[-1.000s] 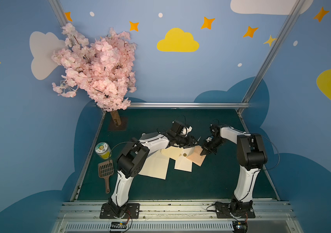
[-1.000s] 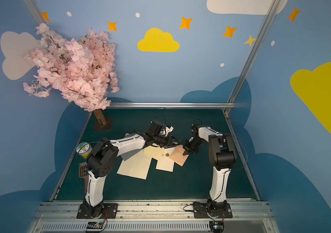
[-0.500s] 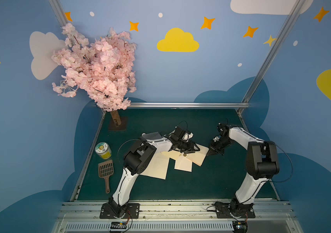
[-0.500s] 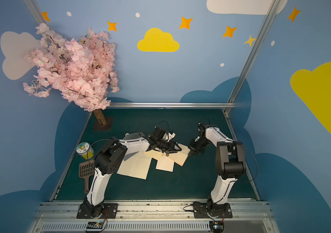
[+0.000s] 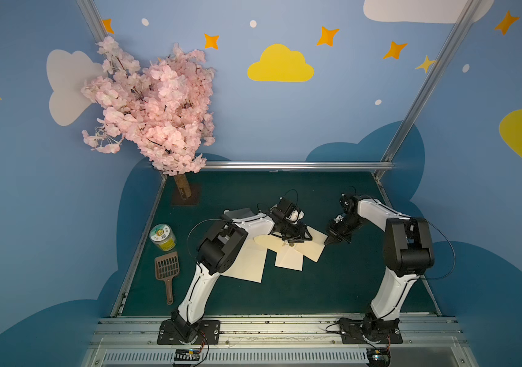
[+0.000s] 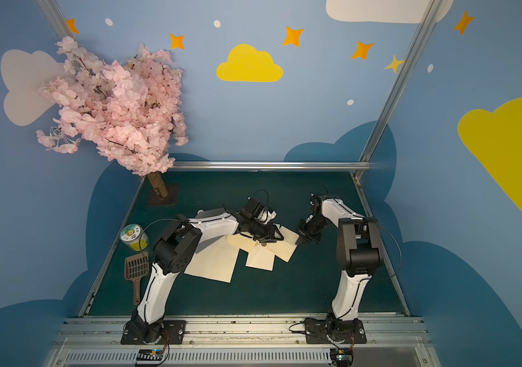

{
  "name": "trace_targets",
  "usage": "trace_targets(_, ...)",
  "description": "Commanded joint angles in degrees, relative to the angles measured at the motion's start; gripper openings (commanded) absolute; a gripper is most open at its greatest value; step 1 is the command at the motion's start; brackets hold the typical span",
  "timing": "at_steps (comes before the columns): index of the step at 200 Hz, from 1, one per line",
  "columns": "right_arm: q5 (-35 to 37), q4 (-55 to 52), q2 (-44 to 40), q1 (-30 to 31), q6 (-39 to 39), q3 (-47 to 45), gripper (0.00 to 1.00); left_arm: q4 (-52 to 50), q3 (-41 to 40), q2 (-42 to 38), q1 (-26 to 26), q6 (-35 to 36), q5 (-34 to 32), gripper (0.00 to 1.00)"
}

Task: Fold the letter paper in half and place it into the envelope
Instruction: Fold the letter paper at the center of the board.

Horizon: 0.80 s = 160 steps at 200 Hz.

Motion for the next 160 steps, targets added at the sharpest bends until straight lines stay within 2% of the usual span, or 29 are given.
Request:
trace_targets(1, 1.1, 0.2, 2.6, -0.3, -0.9, 2.9, 0.0, -6.4, 1.2, -1.9, 0.6, 4.0, -1.9, 0.46)
trace_targets(41, 2.1, 0.4, 7.1, -0.5, -1.5, 4.9, 0.0, -10.0, 2.0, -3.2, 1.9, 6.6, -3.6, 0.46)
trace_targets(94, 4.7, -1.8, 11.8, -1.2, -3.4, 7.6, 0.0, -14.5, 8.0, 0.5, 2.7, 9.0, -4.3, 0.46)
trace_targets(160, 3.4, -3.0, 11.3, -1.8, -4.4, 9.6, 0.0, -21.7, 16.7, 6.6, 2.1, 12.9, -6.1, 0.46)
